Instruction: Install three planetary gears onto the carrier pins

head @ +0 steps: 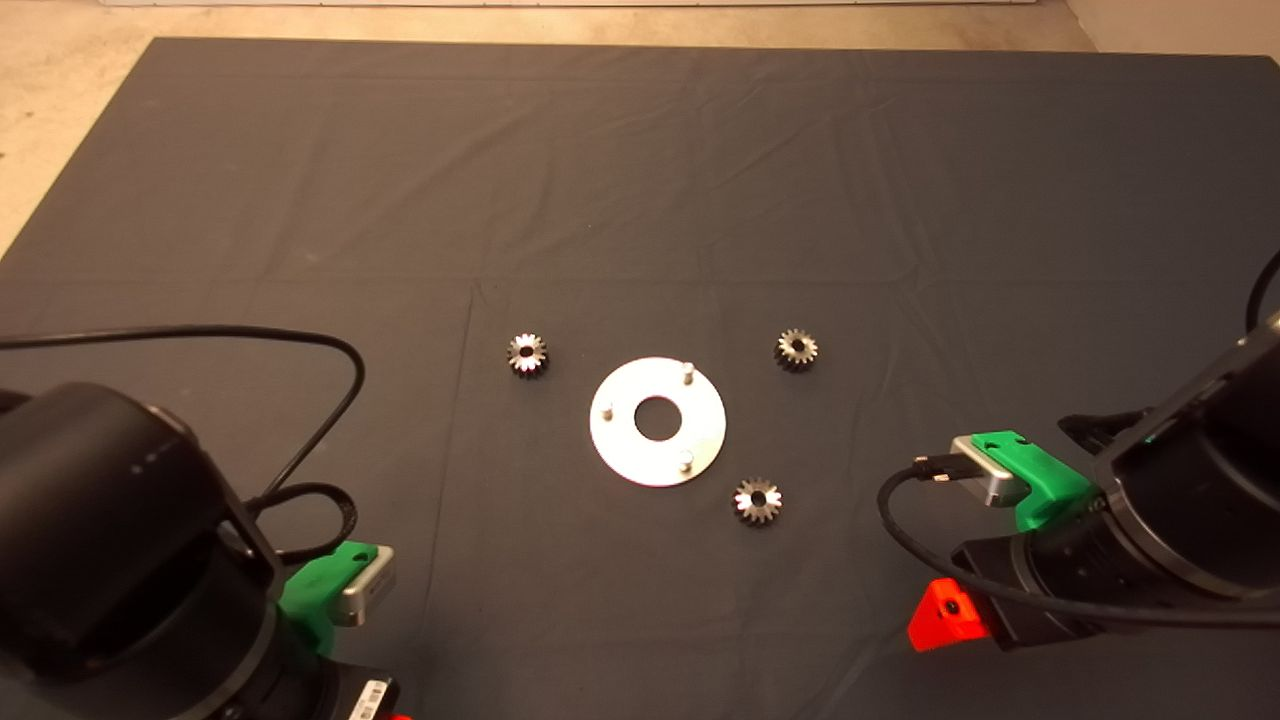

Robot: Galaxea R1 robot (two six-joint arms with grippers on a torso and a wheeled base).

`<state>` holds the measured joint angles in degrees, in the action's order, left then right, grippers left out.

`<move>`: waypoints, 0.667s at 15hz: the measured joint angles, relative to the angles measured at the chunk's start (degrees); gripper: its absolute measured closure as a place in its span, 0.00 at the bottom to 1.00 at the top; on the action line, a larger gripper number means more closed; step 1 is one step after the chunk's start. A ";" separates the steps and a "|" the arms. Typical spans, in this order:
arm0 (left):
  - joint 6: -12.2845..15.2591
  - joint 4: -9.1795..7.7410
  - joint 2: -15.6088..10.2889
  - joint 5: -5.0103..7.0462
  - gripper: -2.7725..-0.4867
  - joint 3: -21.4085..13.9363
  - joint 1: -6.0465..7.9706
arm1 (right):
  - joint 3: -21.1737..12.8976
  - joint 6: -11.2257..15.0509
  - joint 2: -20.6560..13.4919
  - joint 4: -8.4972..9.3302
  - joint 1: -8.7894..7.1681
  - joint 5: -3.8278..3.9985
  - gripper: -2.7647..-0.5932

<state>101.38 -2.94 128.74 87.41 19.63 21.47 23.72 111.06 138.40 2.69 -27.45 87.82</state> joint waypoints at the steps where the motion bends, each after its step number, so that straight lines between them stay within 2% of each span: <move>1: 0.00 0.00 -0.02 0.02 0.07 0.00 0.00 | 0.00 0.00 0.02 0.00 0.00 0.00 0.00; 7: 0.00 0.02 0.02 0.02 0.06 0.00 0.00 | 0.00 0.00 0.00 -0.01 0.00 0.01 0.00; 8: 0.00 0.21 0.09 0.02 0.02 0.02 0.00 | 0.00 0.00 0.00 0.00 0.00 0.02 0.00; 10: -0.09 1.63 0.88 0.07 0.01 1.46 0.00 | 0.00 0.00 0.02 -0.03 0.50 0.02 0.01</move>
<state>101.29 -1.31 129.63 87.48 21.09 21.47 23.72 111.06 138.42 2.66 -26.95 87.85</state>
